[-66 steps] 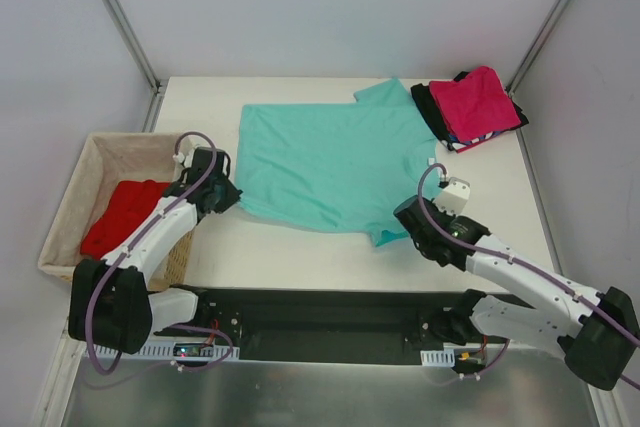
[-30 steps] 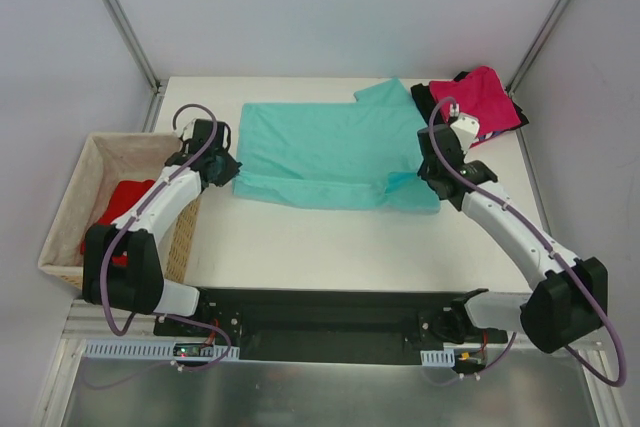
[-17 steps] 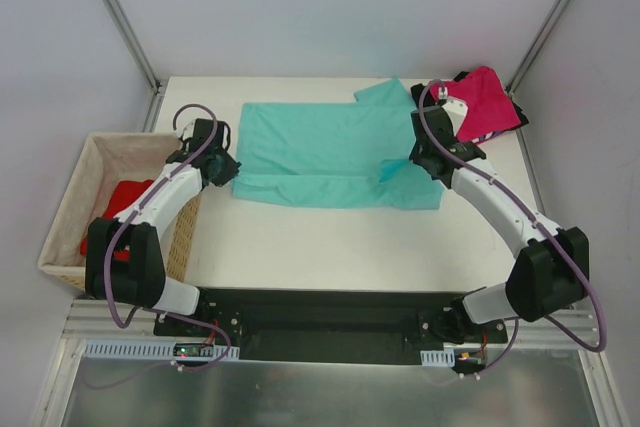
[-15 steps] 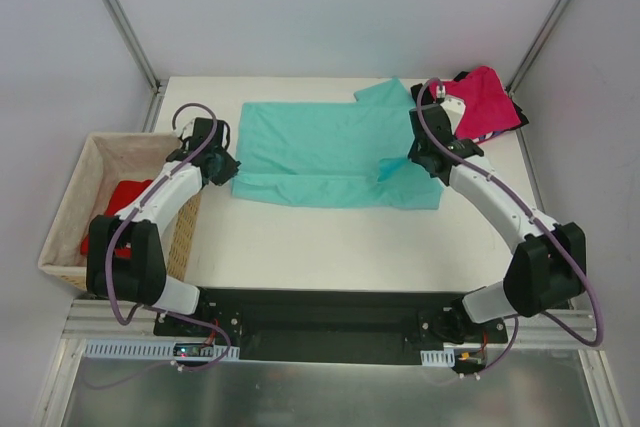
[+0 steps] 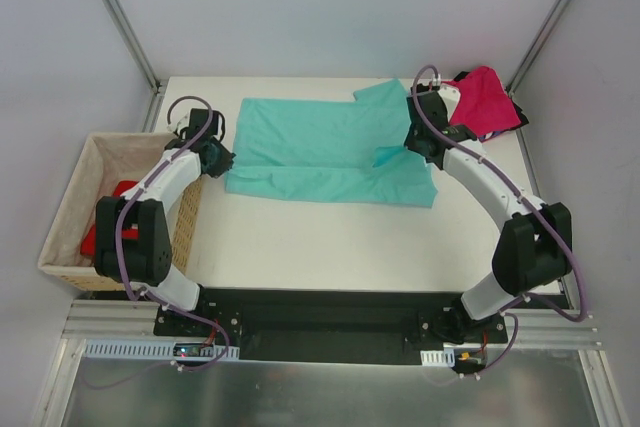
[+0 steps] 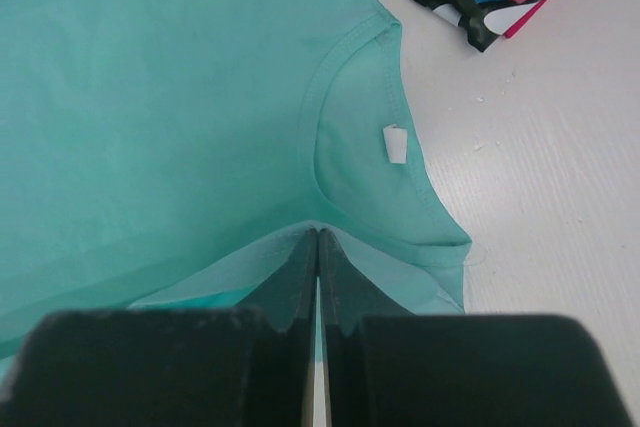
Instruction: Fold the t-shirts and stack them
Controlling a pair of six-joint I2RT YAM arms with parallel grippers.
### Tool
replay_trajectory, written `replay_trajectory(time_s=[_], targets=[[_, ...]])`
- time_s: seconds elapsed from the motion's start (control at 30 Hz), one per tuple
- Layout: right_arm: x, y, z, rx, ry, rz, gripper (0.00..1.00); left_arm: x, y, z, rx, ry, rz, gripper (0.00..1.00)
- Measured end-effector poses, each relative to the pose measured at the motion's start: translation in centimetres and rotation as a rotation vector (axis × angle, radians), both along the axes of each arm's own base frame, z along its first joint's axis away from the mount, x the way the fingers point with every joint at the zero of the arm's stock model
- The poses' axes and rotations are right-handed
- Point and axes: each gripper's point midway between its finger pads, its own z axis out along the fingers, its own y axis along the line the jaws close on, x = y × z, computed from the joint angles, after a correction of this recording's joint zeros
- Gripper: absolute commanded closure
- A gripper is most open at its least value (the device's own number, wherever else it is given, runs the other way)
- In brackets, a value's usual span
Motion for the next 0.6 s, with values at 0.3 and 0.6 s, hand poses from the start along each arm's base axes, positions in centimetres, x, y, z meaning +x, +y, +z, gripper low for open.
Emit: replay_trajectory(time_s=[0.3, 0.6], targets=[[1.6, -0.7, 2.1, 0.015, -0.046, -0.017, 0.99, 2.0, -0.3, 1.0, 0.003, -0.027, -0.019, 1.0], [1.8, -0.3, 0.7, 0.019, -0.009, -0.002, 0.99, 2.2, -0.3, 0.4, 0.008, -0.011, -0.026, 1.0]])
